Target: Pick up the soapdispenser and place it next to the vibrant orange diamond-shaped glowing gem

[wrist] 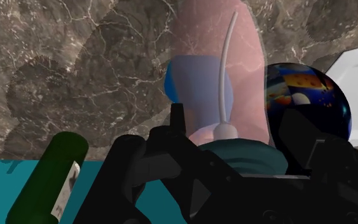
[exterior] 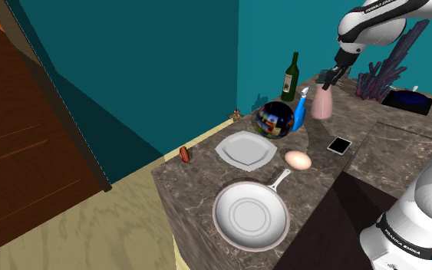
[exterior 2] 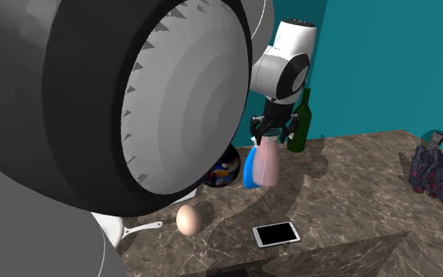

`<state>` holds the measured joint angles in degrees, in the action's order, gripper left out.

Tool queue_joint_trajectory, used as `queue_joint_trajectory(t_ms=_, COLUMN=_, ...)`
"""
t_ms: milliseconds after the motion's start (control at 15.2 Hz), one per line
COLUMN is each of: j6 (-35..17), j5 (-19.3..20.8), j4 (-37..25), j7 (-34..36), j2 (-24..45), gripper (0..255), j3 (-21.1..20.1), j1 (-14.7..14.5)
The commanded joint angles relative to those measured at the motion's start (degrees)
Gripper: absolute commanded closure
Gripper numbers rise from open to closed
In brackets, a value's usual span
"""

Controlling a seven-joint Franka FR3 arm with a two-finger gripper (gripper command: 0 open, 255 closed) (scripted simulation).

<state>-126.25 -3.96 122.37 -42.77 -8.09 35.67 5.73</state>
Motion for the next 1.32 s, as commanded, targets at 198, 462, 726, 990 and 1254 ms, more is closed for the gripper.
queue_joint_trajectory(t_ms=198, j6=3.8, j5=1.1, j4=-2.9, j7=1.1, j2=-1.3, gripper=255, j3=-0.5, j1=0.1)
queue_joint_trajectory(t_ms=462, j6=6.8, j5=1.6, j4=-5.4, j7=1.8, j2=-1.9, gripper=255, j3=-0.8, j1=0.1)
queue_joint_trajectory(t_ms=726, j6=9.9, j5=1.9, j4=-8.1, j7=2.3, j2=-2.3, gripper=255, j3=-1.0, j1=0.1)
queue_joint_trajectory(t_ms=990, j6=12.9, j5=2.1, j4=-11.0, j7=2.7, j2=-2.5, gripper=255, j3=-1.2, j1=0.0)
queue_joint_trajectory(t_ms=1254, j6=16.0, j5=2.1, j4=-14.1, j7=3.0, j2=-2.4, gripper=255, j3=-1.3, j1=-0.1)
